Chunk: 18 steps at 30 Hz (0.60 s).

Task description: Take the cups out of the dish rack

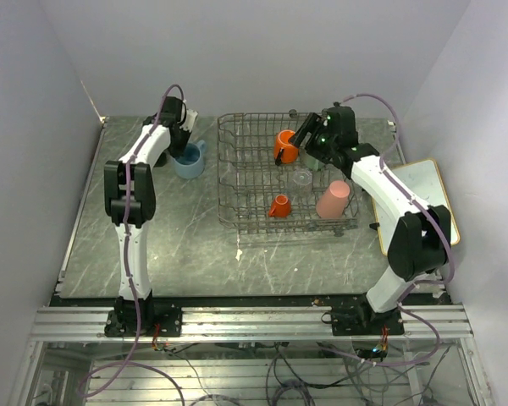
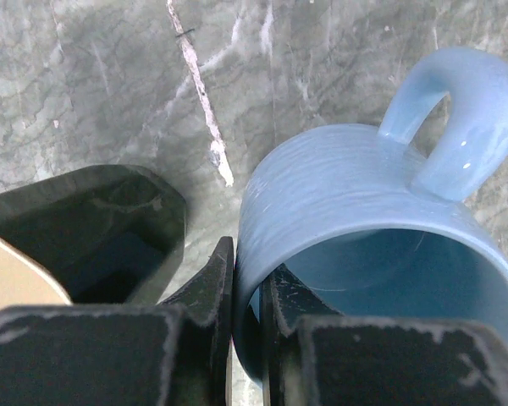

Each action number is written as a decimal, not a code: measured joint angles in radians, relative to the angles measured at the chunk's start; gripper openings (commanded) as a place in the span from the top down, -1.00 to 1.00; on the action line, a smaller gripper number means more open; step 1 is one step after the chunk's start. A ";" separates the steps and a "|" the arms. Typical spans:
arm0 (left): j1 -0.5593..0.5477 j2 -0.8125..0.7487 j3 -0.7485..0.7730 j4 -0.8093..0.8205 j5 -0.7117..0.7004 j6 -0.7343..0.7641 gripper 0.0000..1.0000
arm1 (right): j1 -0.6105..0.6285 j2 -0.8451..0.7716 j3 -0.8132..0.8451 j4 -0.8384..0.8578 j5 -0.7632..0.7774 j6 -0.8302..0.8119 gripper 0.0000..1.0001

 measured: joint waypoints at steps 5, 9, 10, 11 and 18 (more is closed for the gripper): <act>0.000 0.011 0.009 0.015 -0.003 -0.013 0.86 | 0.046 0.035 0.060 -0.030 0.080 -0.050 -0.50; 0.000 0.016 0.014 0.036 -0.009 -0.015 0.29 | 0.073 0.081 0.104 -0.045 0.140 -0.077 -0.50; 0.000 0.016 0.014 0.041 -0.010 -0.014 0.14 | 0.080 0.098 0.116 -0.053 0.160 -0.084 -0.50; 0.000 0.016 0.014 0.047 -0.009 -0.016 0.02 | 0.086 0.113 0.127 -0.059 0.178 -0.089 -0.50; 0.000 -0.055 -0.034 0.126 -0.001 -0.023 -0.23 | 0.124 0.225 0.203 -0.094 0.280 -0.121 -0.45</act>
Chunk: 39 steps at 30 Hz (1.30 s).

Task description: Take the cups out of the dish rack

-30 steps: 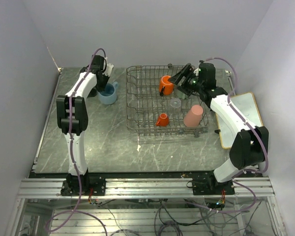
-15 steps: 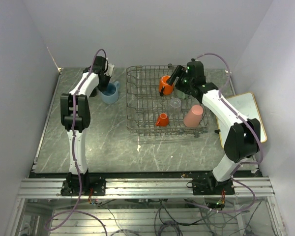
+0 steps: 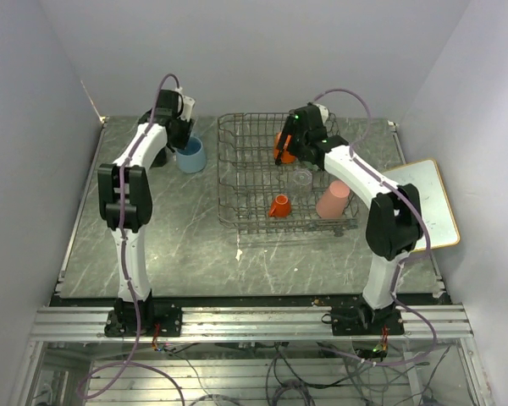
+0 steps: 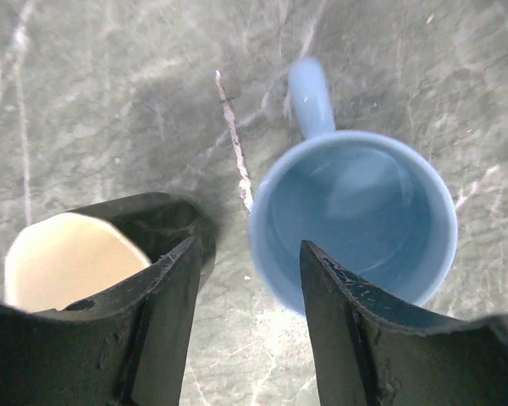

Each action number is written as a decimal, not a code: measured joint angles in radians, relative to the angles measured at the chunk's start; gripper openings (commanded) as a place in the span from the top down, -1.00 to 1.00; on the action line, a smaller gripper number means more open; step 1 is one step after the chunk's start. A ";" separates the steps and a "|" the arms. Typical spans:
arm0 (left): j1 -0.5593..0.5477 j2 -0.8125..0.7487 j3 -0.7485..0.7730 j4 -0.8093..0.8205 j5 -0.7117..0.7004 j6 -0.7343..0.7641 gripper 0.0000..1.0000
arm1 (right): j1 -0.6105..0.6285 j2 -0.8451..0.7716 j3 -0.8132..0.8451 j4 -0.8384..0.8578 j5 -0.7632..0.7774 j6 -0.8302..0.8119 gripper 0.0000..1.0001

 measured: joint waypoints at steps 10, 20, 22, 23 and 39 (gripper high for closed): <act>0.000 -0.276 -0.037 -0.016 0.061 -0.017 -0.91 | 0.056 0.199 0.194 -0.042 0.100 -0.026 -0.31; 0.000 -0.767 -0.364 -0.136 0.196 0.033 -1.00 | 0.122 0.394 0.366 -0.090 0.257 -0.056 -0.24; 0.000 -0.819 -0.411 -0.179 0.222 0.048 -1.00 | 0.124 0.418 0.389 -0.095 0.283 -0.061 -0.23; 0.000 -0.845 -0.436 -0.204 0.235 0.058 -1.00 | 0.124 0.429 0.399 -0.097 0.296 -0.064 -0.23; 0.000 -0.965 -0.418 -0.374 0.307 0.109 -0.99 | 0.124 0.463 0.414 -0.110 0.426 -0.130 -0.05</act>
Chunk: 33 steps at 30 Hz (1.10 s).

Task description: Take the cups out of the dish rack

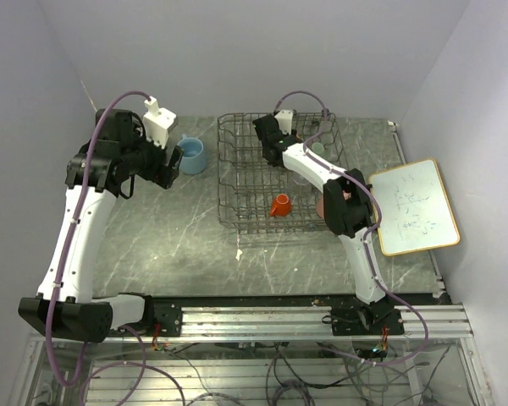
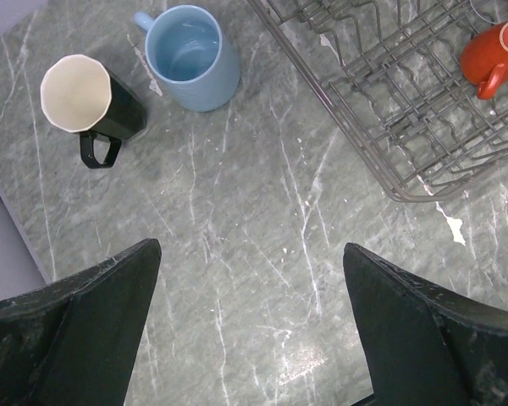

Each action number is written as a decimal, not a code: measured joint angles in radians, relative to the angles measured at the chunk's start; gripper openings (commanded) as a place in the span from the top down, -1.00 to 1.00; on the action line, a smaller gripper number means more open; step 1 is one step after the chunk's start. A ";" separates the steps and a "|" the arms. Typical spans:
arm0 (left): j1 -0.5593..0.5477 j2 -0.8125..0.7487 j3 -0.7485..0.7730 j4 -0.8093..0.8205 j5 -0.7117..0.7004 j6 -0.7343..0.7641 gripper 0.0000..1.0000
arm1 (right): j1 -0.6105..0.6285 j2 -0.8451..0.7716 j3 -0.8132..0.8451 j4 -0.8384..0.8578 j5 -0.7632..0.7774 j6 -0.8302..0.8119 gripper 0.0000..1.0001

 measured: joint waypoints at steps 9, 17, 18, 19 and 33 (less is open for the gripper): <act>0.000 0.001 0.005 -0.011 0.000 -0.002 -0.98 | -0.003 0.005 -0.002 0.001 0.002 0.001 0.11; 0.000 0.006 0.043 -0.019 0.001 -0.011 -0.96 | -0.016 0.005 -0.050 0.010 -0.009 0.024 0.22; 0.000 0.006 0.044 -0.020 0.001 -0.011 -0.96 | -0.018 0.005 -0.054 0.009 -0.010 0.024 0.24; 0.000 0.006 0.045 -0.023 0.001 -0.012 -0.96 | -0.018 0.005 -0.058 0.010 -0.011 0.025 0.29; 0.000 0.005 0.047 -0.030 0.001 -0.023 -1.00 | -0.018 0.005 -0.066 0.057 -0.026 -0.023 1.00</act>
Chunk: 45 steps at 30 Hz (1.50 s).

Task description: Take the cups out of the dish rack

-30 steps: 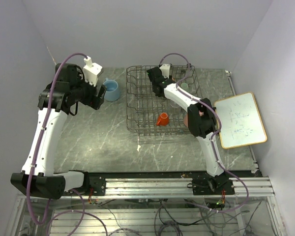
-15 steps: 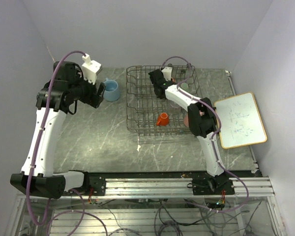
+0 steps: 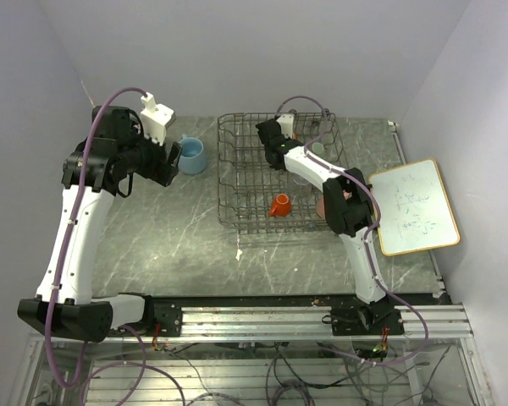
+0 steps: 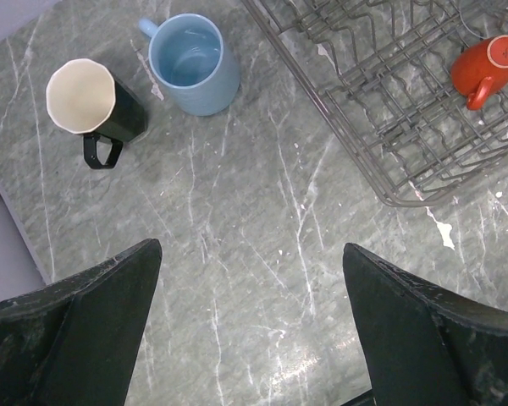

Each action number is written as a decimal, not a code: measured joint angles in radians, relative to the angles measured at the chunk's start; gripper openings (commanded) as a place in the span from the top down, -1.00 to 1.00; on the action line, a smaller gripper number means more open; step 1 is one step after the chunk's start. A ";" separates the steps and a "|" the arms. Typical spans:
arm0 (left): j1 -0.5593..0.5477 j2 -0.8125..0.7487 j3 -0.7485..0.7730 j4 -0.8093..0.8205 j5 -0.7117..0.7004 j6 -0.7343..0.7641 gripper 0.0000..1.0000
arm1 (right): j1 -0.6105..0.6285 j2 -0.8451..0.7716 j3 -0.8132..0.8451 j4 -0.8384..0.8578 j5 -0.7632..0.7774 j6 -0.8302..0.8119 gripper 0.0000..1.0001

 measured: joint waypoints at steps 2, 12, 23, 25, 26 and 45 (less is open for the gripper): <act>0.000 -0.001 0.000 0.000 0.003 -0.003 -0.99 | 0.000 -0.004 -0.003 0.011 0.000 -0.021 1.00; 0.000 -0.002 0.000 0.000 0.010 -0.031 -0.99 | 0.000 -0.154 -0.083 0.111 -0.018 -0.103 1.00; 0.000 -0.050 -0.101 0.054 0.011 -0.025 -0.99 | 0.000 -0.375 -0.120 0.153 -0.237 -0.045 1.00; 0.000 -0.069 -0.141 0.072 0.017 -0.003 -0.99 | 0.003 -0.420 -0.158 0.153 -0.304 -0.016 1.00; 0.000 -0.079 -0.162 0.080 0.024 0.009 -0.99 | 0.006 -0.446 -0.185 0.156 -0.341 0.001 1.00; 0.000 -0.254 -0.343 0.192 0.267 0.272 -0.99 | 0.088 -0.722 -0.623 0.469 -1.109 0.533 1.00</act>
